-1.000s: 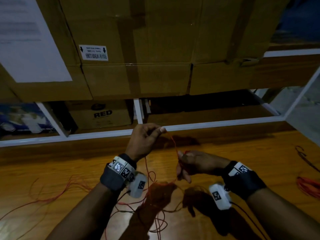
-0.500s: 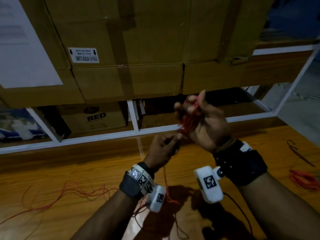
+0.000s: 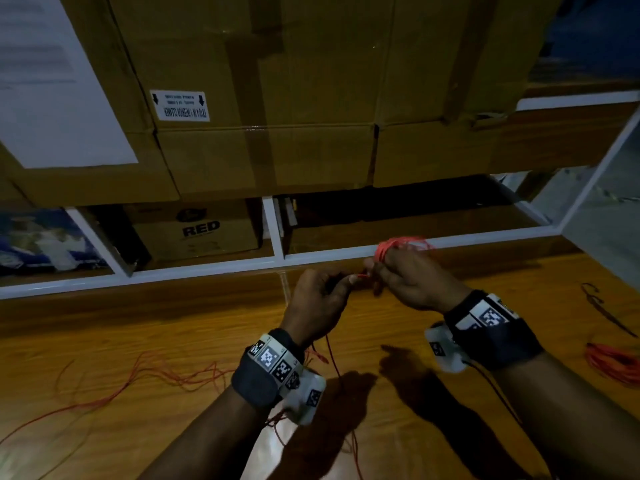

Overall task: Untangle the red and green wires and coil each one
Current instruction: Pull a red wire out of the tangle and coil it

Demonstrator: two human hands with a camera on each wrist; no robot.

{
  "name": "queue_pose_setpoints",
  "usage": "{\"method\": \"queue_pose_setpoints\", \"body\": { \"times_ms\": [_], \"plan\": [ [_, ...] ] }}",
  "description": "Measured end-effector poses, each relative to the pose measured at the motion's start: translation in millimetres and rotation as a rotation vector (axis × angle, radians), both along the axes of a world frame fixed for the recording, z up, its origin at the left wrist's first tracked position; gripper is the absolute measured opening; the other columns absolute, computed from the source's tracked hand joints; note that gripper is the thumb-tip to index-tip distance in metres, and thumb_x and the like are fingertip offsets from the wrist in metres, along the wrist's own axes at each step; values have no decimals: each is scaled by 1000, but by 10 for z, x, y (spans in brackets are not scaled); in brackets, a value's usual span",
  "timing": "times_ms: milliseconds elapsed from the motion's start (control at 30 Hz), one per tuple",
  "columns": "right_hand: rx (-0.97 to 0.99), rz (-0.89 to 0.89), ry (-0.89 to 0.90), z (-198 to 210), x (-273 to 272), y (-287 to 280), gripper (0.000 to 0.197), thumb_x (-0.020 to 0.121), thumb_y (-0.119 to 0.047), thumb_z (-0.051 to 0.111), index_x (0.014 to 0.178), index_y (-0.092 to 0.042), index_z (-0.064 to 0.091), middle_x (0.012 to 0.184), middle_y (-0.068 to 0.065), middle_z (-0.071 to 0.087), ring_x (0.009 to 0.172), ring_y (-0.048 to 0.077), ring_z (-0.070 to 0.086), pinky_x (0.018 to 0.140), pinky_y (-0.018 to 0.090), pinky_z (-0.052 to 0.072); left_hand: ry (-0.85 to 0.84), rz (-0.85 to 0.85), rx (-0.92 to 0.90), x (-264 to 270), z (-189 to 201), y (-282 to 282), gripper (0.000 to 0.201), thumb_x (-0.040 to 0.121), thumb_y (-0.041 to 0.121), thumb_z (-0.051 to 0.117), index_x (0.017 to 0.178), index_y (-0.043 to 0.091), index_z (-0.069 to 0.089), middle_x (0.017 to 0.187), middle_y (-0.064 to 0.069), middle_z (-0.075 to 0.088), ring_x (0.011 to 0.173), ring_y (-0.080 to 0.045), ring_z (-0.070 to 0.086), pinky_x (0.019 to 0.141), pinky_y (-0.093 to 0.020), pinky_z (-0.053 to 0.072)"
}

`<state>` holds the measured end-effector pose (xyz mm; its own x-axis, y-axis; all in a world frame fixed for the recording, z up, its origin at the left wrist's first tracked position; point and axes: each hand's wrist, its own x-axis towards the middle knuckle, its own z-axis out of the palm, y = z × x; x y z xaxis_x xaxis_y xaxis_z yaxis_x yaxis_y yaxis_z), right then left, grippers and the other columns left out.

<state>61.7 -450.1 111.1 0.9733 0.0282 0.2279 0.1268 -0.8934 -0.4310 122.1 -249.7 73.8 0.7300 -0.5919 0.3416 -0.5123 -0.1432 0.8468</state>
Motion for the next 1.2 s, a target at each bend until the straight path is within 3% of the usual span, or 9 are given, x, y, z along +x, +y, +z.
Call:
{"method": "queue_pose_setpoints", "body": {
  "times_ms": [133,300,533,633,700,833,967,1100,1200],
  "plan": [
    [483,189,373,-57,-125,62,61,107,-52,30,80,-13,69,68,0,68,71,15,65,69,20,44,-128,-17,10,48,27,39,16,103,25,60,101,20,76,73,5,67,62,-18,60,55,-44,51],
    [971,417,673,-68,-279,17,54,101,-55,52,93,-3,64,66,8,54,76,27,59,84,49,43,-95,-123,-112,48,58,35,11,96,13,71,105,10,75,84,1,74,70,-15,69,61,-34,58],
    [1391,661,718,-31,-491,61,38,104,-39,54,96,-3,62,63,11,51,84,23,63,83,37,51,106,-230,-280,-81,97,-41,15,90,4,73,105,8,76,81,5,75,67,-11,65,54,-21,47],
    [1642,682,637,-61,-538,108,37,107,-38,46,97,-4,59,68,15,52,88,23,63,87,37,51,119,-273,-326,-117,96,-95,14,98,7,64,104,14,75,83,4,73,63,-10,61,52,-26,47],
    [1755,660,543,-62,-561,117,38,107,-40,43,96,-8,60,69,4,58,93,25,61,93,37,50,202,-303,-321,-108,56,-108,14,99,13,63,107,9,74,78,-1,70,61,-15,60,52,-28,49],
    [2006,509,348,73,-607,100,40,106,-43,44,94,-9,61,75,5,60,105,26,64,95,33,55,796,-522,-362,-200,-67,-20,33,96,24,70,123,5,68,74,-4,62,63,-15,58,64,-32,49],
    [2040,277,67,216,-602,188,42,105,-43,39,86,-12,59,78,3,63,113,26,67,92,35,58,1217,-602,-517,-346,-107,-12,61,102,58,45,132,8,62,77,-4,60,69,-19,52,80,-43,45],
    [2097,99,-125,273,-524,165,36,105,-40,44,87,-13,59,91,5,73,118,25,68,104,37,52,1309,-463,-597,-482,-156,-39,110,83,93,31,140,3,59,70,-4,49,67,-20,45,76,-42,44],
    [2121,-4,-236,278,-488,73,28,104,-38,49,93,-14,56,113,12,74,123,24,66,105,37,51,1296,-346,-614,-578,-195,-18,100,84,85,47,132,-1,63,63,0,36,61,-17,33,66,-36,37]
  ]
}}
